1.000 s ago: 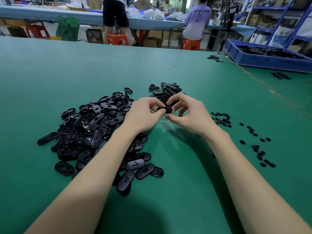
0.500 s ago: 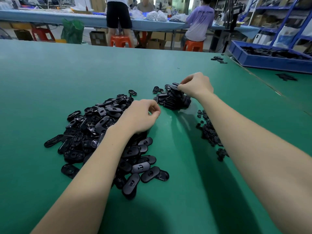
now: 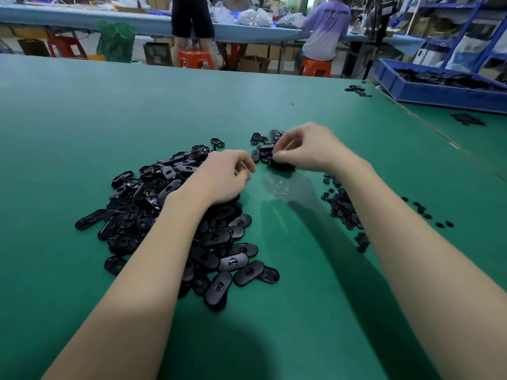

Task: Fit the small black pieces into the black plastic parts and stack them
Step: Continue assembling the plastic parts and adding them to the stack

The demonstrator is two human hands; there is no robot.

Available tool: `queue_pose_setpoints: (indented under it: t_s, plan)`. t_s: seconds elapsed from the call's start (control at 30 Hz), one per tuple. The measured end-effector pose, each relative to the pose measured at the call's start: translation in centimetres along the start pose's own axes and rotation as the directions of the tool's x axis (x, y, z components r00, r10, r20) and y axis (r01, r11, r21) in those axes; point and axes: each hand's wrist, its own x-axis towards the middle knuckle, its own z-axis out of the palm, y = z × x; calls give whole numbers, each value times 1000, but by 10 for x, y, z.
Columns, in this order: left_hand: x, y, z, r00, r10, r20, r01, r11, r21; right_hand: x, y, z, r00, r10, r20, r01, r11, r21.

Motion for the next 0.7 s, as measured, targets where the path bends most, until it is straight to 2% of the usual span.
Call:
queue_pose_setpoints:
  t_s: [0.1, 0.2, 0.3, 0.47, 0.6, 0.7]
  plan:
    - [0, 1, -1, 1000, -10, 0, 10, 1000, -7, -31, -12, 10, 943, -87, 322, 93, 996, -3]
    - [0, 3, 0, 1000, -14, 15, 14, 1000, 7, -45, -19, 27, 908, -127, 399, 153, 988, -35]
    - [0, 3, 0, 1000, -14, 17, 14, 1000, 4, -48, -20, 44, 911, -122, 395, 158, 986, -60]
    - [-2, 1, 0, 1000, -18, 22, 17, 1000, 13, -45, -9, 42, 930, -117, 347, 105, 993, 55]
    - [-3, 11, 2, 1000, -17, 17, 17, 999, -34, -44, 15, 20, 973, -78, 218, 38, 982, 184]
    - [-4, 27, 6, 1000, 2, 24, 2, 990, -144, -44, 30, 8, 996, -51, 79, 32, 973, 229]
